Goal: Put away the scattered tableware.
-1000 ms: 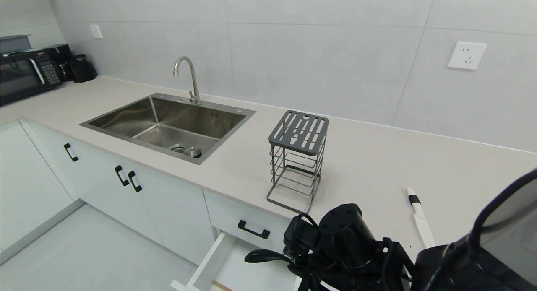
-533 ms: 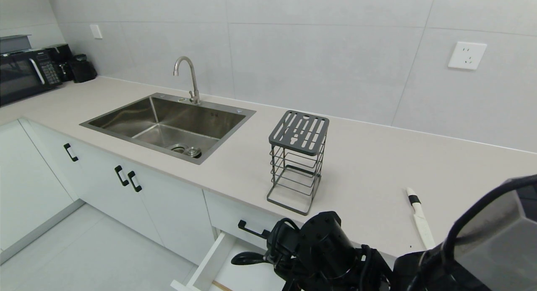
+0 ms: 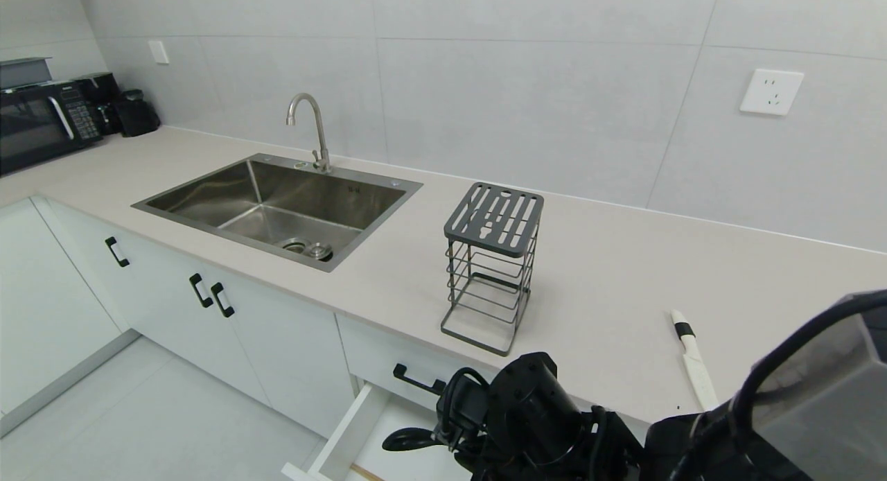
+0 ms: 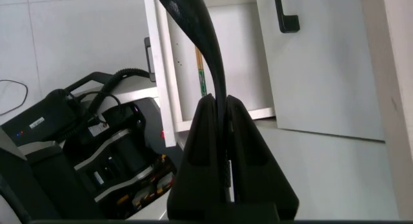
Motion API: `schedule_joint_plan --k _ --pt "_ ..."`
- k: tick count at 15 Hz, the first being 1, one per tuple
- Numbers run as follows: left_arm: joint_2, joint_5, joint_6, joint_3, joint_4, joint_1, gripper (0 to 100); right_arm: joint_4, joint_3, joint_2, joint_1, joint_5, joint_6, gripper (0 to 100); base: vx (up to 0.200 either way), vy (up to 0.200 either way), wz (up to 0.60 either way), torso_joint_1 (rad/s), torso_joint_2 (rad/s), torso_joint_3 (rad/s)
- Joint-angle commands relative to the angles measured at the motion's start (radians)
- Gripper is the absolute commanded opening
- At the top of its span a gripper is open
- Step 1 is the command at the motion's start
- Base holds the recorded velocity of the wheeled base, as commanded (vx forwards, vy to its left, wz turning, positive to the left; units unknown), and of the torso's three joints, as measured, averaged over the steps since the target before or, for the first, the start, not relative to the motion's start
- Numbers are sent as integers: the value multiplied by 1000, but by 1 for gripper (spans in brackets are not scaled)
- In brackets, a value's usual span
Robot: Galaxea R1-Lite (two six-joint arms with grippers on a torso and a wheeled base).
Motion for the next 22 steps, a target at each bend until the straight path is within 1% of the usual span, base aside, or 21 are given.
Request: schedule_joint_plan --k 1,5,10,17,22 --pt "0 0 0 0 0 0 100 -1 -28 31 -3 0 -1 0 0 0 0 0 0 0" --pt "0 0 0 0 0 0 100 -2 -132 103 -13 0 -1 0 0 0 0 0 0 0" --pt "0 0 0 0 0 0 100 -31 -164 160 -21 6 -1 0 0 0 0 0 0 0" --pt "0 0 0 0 0 0 100 -33 -183 178 -24 2 -7 0 0 0 0 -219 435 209" --pt "0 0 0 0 0 0 100 -33 -183 186 -26 3 -18 0 0 0 0 -34 70 32"
